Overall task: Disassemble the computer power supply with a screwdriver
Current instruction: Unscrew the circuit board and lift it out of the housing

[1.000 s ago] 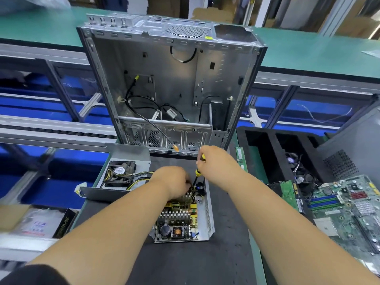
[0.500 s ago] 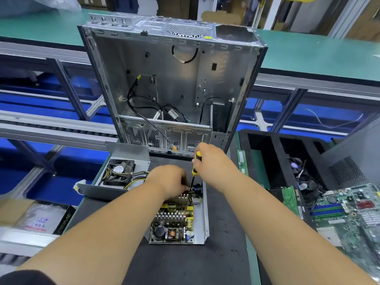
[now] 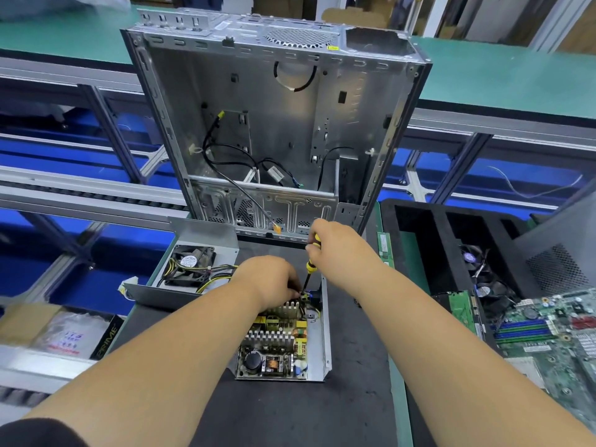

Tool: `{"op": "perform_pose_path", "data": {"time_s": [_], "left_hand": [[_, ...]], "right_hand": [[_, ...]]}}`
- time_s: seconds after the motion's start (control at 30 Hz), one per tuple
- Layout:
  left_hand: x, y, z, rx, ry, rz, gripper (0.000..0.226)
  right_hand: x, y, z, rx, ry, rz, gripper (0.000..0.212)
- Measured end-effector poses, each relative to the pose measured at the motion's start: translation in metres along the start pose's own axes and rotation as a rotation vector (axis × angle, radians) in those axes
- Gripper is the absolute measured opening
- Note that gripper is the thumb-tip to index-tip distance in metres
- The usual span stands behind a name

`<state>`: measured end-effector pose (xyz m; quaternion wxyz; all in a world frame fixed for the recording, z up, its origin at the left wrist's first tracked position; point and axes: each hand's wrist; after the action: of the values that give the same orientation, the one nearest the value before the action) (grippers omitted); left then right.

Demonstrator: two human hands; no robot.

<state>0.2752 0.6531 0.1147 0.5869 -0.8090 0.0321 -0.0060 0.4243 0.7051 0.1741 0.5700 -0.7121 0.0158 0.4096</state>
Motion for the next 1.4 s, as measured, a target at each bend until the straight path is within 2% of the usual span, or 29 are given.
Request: {"op": "perform_pose_path", "data": {"time_s": [0.1, 0.17, 0.27, 0.33, 0.57, 0.67, 0.77, 0.93, 1.1, 1.3, 1.4], "left_hand": [[0.0006, -0.0009, -0.0006, -0.006, -0.012, -0.009, 0.022], [0.0010, -0.0006, -0.0005, -0.013, -0.012, -0.006, 0.022], [0.0014, -0.0006, 0.0004, -0.039, 0.005, 0.014, 0.024], [0.0011, -0.0014, 0.0013, -0.054, 0.015, 0.030, 0.026], [0.0020, -0.0023, 0.0019, -0.081, 0.046, 0.077, 0.027], [0.0024, -0.0038, 0.0021, -0.090, 0.058, 0.091, 0.028], [0.0020, -0.0041, 0.0015, -0.089, 0.066, 0.089, 0.029], [0.0019, -0.0040, 0.0008, -0.092, 0.070, 0.099, 0.029], [0.0020, -0.0030, 0.0009, -0.091, 0.056, 0.083, 0.028], [0.0025, -0.0050, 0.0019, -0.101, 0.065, 0.099, 0.028], [0.0024, -0.0058, 0.0016, -0.120, 0.063, 0.102, 0.029]], "right_hand": [[0.0001, -0.0003, -0.0013, -0.005, -0.012, 0.028, 0.013], [0.0004, -0.0006, -0.0026, 0.016, -0.031, -0.046, 0.013], [0.0004, -0.0002, -0.0044, 0.044, -0.050, -0.175, 0.033], [0.0000, 0.0009, -0.0037, 0.040, -0.039, -0.141, 0.040], [-0.0002, 0.0049, -0.0023, 0.019, -0.002, 0.062, 0.013], [0.0019, 0.0046, -0.0020, 0.003, -0.001, 0.074, 0.015], [0.0042, 0.0020, -0.0005, 0.001, 0.012, -0.017, 0.017], [0.0034, -0.0010, 0.0024, 0.019, -0.005, -0.237, 0.041], [0.0005, 0.0027, 0.0054, -0.003, -0.007, -0.055, 0.020], [0.0038, 0.0012, 0.0025, 0.011, -0.055, -0.101, 0.016], [0.0032, 0.0019, -0.0015, 0.041, -0.094, -0.171, 0.026]]}}
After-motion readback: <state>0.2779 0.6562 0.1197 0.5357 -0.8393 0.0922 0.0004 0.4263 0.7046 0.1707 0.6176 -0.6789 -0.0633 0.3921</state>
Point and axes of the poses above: each hand's wrist, its own z-axis towards the middle knuckle, its own y-axis out of the palm, x = y × z, and after that the axes turned 14 degrees about z, right-handed
